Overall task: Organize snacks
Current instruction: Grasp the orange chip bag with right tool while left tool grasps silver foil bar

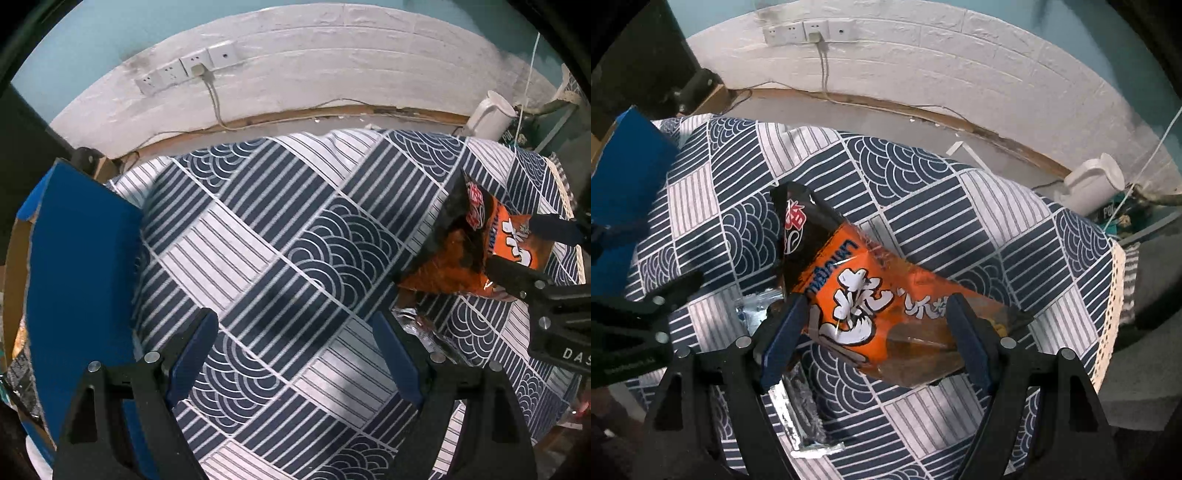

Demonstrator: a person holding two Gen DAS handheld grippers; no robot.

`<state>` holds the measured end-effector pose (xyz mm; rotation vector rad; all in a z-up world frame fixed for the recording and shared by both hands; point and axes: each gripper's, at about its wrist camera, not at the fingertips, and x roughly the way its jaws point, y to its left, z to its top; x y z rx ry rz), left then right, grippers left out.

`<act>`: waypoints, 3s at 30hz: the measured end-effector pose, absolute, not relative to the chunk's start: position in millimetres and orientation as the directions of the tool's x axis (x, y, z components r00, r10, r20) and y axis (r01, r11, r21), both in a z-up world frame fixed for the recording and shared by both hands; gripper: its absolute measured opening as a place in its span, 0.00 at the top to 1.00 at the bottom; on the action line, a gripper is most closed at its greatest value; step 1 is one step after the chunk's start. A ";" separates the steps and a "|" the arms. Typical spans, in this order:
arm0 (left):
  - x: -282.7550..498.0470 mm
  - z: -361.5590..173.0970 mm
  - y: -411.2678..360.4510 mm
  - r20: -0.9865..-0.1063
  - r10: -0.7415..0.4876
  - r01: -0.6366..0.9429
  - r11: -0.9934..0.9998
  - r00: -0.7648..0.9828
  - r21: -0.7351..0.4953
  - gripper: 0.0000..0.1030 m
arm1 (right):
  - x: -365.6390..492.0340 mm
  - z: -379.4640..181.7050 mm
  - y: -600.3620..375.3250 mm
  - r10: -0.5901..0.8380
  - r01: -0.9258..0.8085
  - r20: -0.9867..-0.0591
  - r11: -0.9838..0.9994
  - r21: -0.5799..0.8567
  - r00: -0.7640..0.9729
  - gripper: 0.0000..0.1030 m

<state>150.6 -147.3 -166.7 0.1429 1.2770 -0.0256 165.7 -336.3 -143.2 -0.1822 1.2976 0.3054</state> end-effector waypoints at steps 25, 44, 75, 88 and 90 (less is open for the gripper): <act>139.0 -181.3 -158.7 -0.977 -0.016 0.068 0.998 0.212 -0.002 0.16 | 149.4 -130.3 -331.1 0.012 -0.393 -0.980 0.917 -0.068 0.198 0.25; 160.5 -209.8 -164.6 -0.987 0.029 -0.045 0.999 0.157 0.022 0.16 | 168.0 -177.3 -307.8 -0.021 -0.571 -0.975 0.808 -0.146 0.220 0.24; 122.7 -218.9 -222.3 -0.992 -0.045 -0.074 0.996 0.119 -0.054 0.16 | 118.6 -160.3 -404.5 0.119 -0.022 -0.982 0.993 0.117 0.146 0.53; 127.9 -213.7 -219.6 -0.985 -0.064 0.063 0.997 0.161 -0.054 0.68 | 112.1 -155.9 -409.8 0.148 0.034 -0.980 0.987 0.154 0.130 0.48; 127.9 -208.5 -209.5 -0.983 -0.066 0.072 0.996 0.174 -0.054 0.70 | 109.8 -158.2 -407.0 0.136 0.030 -0.982 0.990 0.141 0.130 0.46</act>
